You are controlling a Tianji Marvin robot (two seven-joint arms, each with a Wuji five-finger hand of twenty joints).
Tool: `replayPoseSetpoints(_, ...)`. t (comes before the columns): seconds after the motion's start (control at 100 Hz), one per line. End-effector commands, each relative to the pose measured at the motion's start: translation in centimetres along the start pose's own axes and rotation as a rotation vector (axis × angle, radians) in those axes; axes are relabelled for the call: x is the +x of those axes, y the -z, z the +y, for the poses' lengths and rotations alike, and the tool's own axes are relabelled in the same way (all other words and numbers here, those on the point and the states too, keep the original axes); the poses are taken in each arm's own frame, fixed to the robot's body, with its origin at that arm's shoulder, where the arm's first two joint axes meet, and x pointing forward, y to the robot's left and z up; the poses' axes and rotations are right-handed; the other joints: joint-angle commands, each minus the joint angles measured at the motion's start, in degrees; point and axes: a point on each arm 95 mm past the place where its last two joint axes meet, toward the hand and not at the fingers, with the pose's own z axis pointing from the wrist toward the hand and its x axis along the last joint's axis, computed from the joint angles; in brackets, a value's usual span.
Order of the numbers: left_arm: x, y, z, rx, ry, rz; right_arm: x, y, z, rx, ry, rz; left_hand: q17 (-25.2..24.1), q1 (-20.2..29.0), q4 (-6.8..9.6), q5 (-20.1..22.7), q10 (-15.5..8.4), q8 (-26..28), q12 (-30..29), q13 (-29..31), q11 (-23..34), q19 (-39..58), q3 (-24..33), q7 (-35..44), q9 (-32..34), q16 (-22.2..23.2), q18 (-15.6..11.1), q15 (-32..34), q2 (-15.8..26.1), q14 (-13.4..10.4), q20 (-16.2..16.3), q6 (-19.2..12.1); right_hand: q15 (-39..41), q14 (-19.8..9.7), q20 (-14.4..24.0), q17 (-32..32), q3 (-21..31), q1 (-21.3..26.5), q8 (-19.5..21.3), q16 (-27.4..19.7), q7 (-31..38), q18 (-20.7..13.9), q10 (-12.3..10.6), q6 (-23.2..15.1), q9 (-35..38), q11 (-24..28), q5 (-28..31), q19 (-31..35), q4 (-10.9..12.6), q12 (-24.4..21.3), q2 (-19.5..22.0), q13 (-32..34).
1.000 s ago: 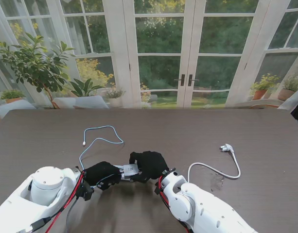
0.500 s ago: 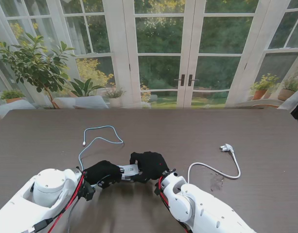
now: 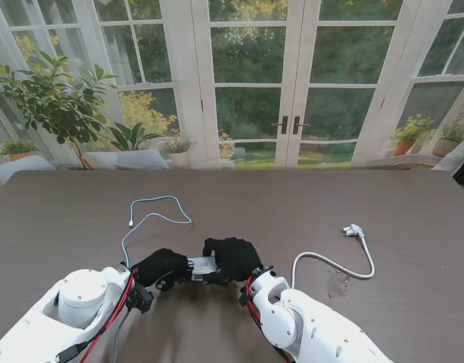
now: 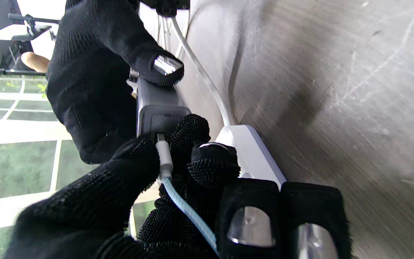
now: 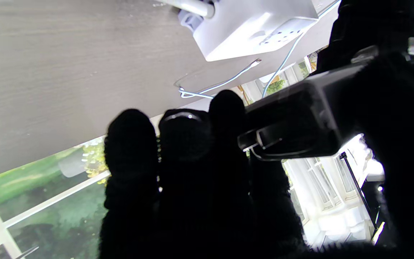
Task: Set up the charging station
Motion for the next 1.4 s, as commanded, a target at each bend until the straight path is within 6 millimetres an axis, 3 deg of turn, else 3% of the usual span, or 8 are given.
replayPoseSetpoints(0.0,0.1,-0.4,0.9,-0.012,0.016,0.008,1.2,-0.1,-0.6,0.010,-0.024,0.013,3.0,0.3,-2.70,1.6,0.5,-0.6,-1.1,1.2,1.4,15.7,3.5,0.6,3.4,-0.4,-4.6,2.8,-1.2,-4.5,-0.8,-1.1,1.3,-0.7,0.8,0.3,9.8,7.9,5.6,-38.2,10.9,-1.7,-2.5,-13.7,2.1,0.7,9.0,1.1,4.8,0.4,7.9,2.0)
replayPoseSetpoints(0.34,0.1,-1.0,1.6,0.059,0.044,0.030,1.3,0.0,-0.8,0.004,-0.037,-0.010,2.9,-3.9,-4.97,1.3,1.1,0.0,-3.1,1.2,5.6,15.7,11.1,3.2,3.4,-0.2,-3.0,3.1,-4.7,-2.7,0.1,-0.4,1.3,-0.5,0.8,0.2,9.8,8.0,5.6,-38.1,10.9,-1.7,-2.4,-13.6,2.1,0.7,9.0,1.1,4.8,0.4,7.9,1.9)
replayPoseSetpoints(0.52,0.1,-0.8,1.5,0.001,0.058,0.024,1.3,0.0,-0.7,0.005,-0.038,-0.011,2.8,1.0,-0.20,-0.6,-0.7,0.5,-5.4,1.3,1.1,15.7,-2.5,0.9,3.5,-1.4,-4.6,-0.8,0.3,-2.0,-5.3,-0.5,1.2,-0.5,0.9,0.2,9.7,8.0,5.6,-38.1,10.9,-1.7,-2.3,-13.5,2.0,0.7,9.0,1.0,4.8,0.5,8.0,2.0)
replayPoseSetpoints(0.64,0.0,-0.6,1.5,-0.013,0.079,0.014,1.2,0.0,-0.7,0.008,-0.037,-0.011,1.9,-9.8,5.19,-0.3,0.8,4.0,-6.1,1.2,-2.7,15.6,-2.2,-3.0,3.5,-3.3,-0.8,-6.9,2.7,3.1,-14.4,1.5,1.2,-0.4,0.9,0.2,9.7,8.0,5.6,-38.1,10.9,-1.7,-2.4,-13.5,2.0,0.7,9.0,1.0,4.8,0.5,8.0,2.0)
replayPoseSetpoints(0.69,0.0,-0.5,1.4,-0.023,0.095,0.013,1.2,0.0,-0.7,0.010,-0.038,-0.012,1.5,-11.6,5.50,-1.1,2.1,4.8,-6.9,1.1,-7.8,13.4,-5.7,-4.4,3.5,-4.5,2.2,-11.1,3.2,6.5,-16.6,1.9,1.3,-0.4,0.9,0.1,9.7,8.0,5.6,-38.1,10.8,-1.7,-2.4,-13.4,2.0,0.7,8.9,1.0,4.8,0.5,8.0,2.0)
replayPoseSetpoints(0.77,-0.1,-0.4,1.3,-0.028,0.098,0.009,1.2,0.0,-0.7,0.013,-0.038,-0.011,1.3,-12.6,5.20,-1.8,3.0,4.9,-5.7,1.1,-11.5,11.7,-10.5,-5.6,3.4,-4.9,4.4,-13.6,2.8,7.9,-17.7,2.3,1.3,-0.5,0.9,0.1,9.7,8.0,5.6,-38.1,10.8,-1.7,-2.4,-13.4,2.0,0.7,8.9,1.0,4.8,0.5,8.0,2.0)
replayPoseSetpoints(0.94,-0.1,-0.2,1.1,-0.018,0.098,0.000,1.2,0.0,-0.6,0.015,-0.039,-0.010,-0.1,-12.6,5.20,-2.9,5.7,4.5,-4.4,0.9,-20.0,2.0,-16.0,-7.9,2.6,-7.1,15.7,-24.0,2.8,13.6,-22.1,3.2,1.2,-0.4,0.9,0.1,9.8,8.1,5.7,-38.1,10.8,-1.7,-2.3,-13.4,2.0,0.7,9.0,1.0,4.9,0.5,8.0,2.0)
replayPoseSetpoints(1.39,0.1,0.6,0.1,0.000,0.006,-0.039,1.0,0.1,-0.5,0.020,-0.066,-0.014,-0.3,-12.4,5.19,-5.1,6.8,3.9,-2.6,0.8,-23.4,1.2,-23.9,-11.3,-3.1,-6.8,15.3,-28.5,3.1,13.0,-24.5,2.3,3.1,-0.9,1.0,1.2,10.8,8.4,6.3,-37.2,11.1,-2.2,-2.2,-13.2,2.7,1.0,9.5,0.9,4.9,1.3,7.9,2.1)
